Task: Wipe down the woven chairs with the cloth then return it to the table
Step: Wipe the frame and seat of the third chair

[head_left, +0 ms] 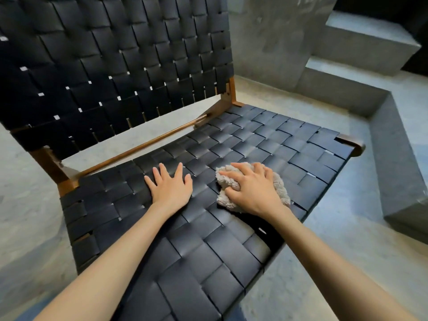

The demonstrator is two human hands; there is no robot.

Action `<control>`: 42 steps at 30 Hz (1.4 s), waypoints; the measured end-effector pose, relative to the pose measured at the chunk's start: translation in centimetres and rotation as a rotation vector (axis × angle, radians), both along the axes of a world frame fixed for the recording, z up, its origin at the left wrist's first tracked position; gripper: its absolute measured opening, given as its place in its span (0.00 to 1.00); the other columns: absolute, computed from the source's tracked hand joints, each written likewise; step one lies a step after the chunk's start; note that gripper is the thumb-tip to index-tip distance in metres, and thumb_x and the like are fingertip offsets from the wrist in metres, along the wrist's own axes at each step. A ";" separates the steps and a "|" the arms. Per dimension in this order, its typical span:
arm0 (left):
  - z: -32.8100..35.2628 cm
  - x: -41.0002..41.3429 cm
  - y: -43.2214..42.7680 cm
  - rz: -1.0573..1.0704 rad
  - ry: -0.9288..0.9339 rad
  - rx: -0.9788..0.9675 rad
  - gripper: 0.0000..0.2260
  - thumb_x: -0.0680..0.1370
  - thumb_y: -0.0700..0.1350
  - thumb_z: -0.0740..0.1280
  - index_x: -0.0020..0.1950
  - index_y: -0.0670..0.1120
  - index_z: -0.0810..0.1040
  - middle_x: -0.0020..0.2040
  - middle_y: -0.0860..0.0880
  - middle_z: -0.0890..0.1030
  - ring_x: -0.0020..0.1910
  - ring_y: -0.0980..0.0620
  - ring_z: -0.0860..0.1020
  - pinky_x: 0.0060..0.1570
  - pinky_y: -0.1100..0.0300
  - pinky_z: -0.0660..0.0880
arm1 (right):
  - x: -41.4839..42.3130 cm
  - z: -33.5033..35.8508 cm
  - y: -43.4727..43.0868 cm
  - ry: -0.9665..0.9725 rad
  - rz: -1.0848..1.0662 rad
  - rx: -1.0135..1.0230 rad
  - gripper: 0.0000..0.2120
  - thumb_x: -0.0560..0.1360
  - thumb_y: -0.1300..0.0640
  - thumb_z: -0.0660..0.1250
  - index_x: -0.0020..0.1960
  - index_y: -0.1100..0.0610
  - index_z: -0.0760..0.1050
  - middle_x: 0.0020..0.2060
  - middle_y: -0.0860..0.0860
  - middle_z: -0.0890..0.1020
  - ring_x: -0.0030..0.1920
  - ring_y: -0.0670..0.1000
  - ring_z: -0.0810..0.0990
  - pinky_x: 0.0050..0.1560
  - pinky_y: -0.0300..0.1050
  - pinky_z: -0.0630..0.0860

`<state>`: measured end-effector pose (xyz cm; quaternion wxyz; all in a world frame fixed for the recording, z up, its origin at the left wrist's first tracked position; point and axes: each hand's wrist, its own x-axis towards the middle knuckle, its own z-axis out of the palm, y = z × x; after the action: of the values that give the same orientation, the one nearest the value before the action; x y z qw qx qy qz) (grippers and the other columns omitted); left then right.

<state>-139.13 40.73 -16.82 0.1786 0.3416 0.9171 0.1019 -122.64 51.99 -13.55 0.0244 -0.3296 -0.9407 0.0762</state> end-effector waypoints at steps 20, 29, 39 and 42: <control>-3.7 -5.4 6.4 0.108 0.177 -0.027 0.27 0.81 0.57 0.45 0.78 0.50 0.46 0.78 0.40 0.46 0.76 0.39 0.43 0.70 0.35 0.39 | -22.8 -6.3 10.6 0.050 0.124 0.028 0.21 0.78 0.42 0.55 0.68 0.47 0.71 0.70 0.49 0.69 0.70 0.57 0.60 0.68 0.57 0.52; -3.1 -5.3 5.9 0.109 0.146 0.040 0.26 0.82 0.57 0.46 0.78 0.51 0.49 0.78 0.42 0.49 0.76 0.40 0.45 0.71 0.37 0.39 | -17.7 -5.1 9.3 0.027 0.040 0.081 0.22 0.77 0.44 0.55 0.69 0.46 0.69 0.67 0.49 0.70 0.65 0.57 0.63 0.60 0.55 0.58; -1.0 -0.5 5.7 0.094 0.015 -0.005 0.25 0.82 0.55 0.46 0.78 0.53 0.42 0.78 0.41 0.44 0.76 0.38 0.40 0.67 0.32 0.37 | -1.4 -0.1 5.5 -0.092 -0.139 0.155 0.21 0.74 0.43 0.56 0.65 0.42 0.73 0.65 0.44 0.72 0.61 0.56 0.64 0.52 0.53 0.60; -0.3 1.1 6.3 0.048 -0.014 0.011 0.25 0.82 0.56 0.46 0.77 0.58 0.39 0.78 0.42 0.43 0.75 0.36 0.40 0.65 0.30 0.35 | 2.7 0.9 4.4 -0.090 -0.206 0.171 0.22 0.74 0.42 0.56 0.67 0.38 0.69 0.68 0.41 0.69 0.62 0.55 0.63 0.52 0.52 0.59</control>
<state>-138.00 47.07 -17.15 0.1805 0.3199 0.9231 0.1137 -119.89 56.38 -12.62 0.0177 -0.4240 -0.9052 -0.0220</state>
